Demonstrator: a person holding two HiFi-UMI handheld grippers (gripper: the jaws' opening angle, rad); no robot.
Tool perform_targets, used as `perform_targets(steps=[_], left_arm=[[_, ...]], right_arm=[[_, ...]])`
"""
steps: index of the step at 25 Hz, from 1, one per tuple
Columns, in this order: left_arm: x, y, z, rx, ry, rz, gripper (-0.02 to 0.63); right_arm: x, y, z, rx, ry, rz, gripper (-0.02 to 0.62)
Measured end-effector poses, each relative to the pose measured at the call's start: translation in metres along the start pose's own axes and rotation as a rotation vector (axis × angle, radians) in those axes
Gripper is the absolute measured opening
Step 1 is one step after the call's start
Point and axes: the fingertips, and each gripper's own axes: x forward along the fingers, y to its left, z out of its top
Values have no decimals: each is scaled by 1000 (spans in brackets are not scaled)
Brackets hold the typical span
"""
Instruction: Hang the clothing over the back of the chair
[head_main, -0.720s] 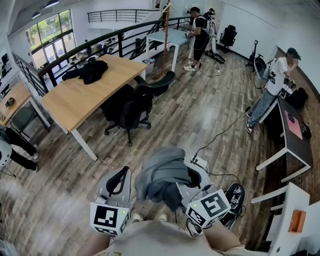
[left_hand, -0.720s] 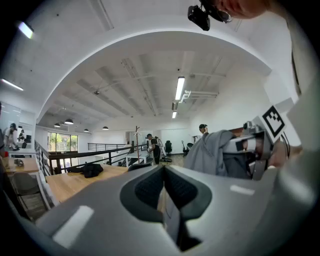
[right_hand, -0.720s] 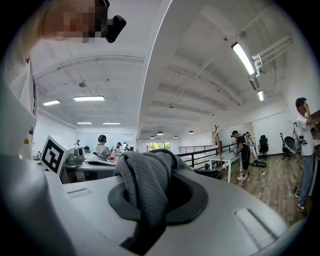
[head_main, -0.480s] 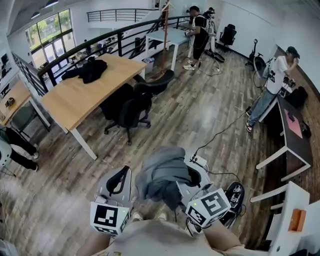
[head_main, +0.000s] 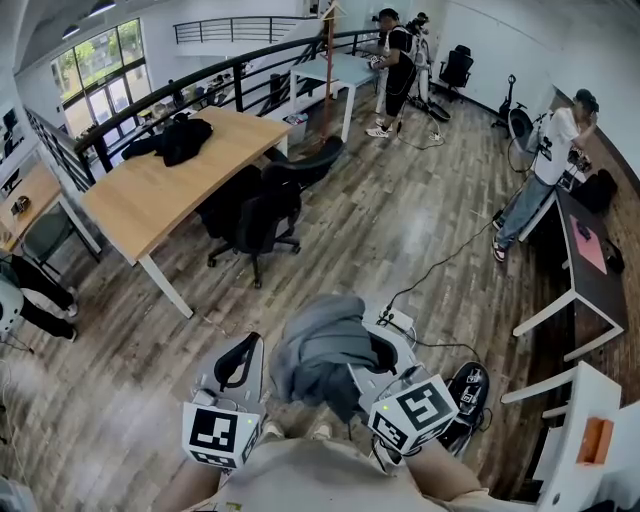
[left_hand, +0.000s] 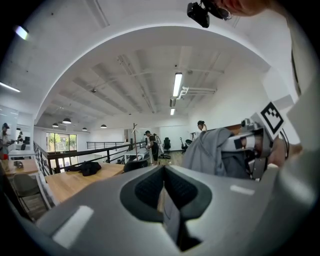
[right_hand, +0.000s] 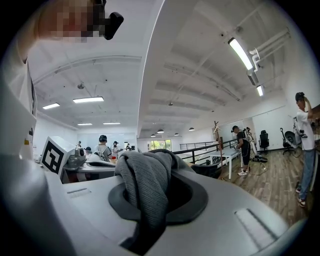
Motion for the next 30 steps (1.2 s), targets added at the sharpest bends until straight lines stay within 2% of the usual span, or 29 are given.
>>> perform_targets(steps=[15,25,30], left_arm=[[52,-47,-7,-4,37,22,2],[68,-30,-18,-54,29,121,2],[83,-27,-24,-38,14,121,2]], right_arm=[[-15,-62,-11,-6,25,50,55],[8,-93,-21,-9,35,83,55],[19,-99,-27,-2,12,94,55]])
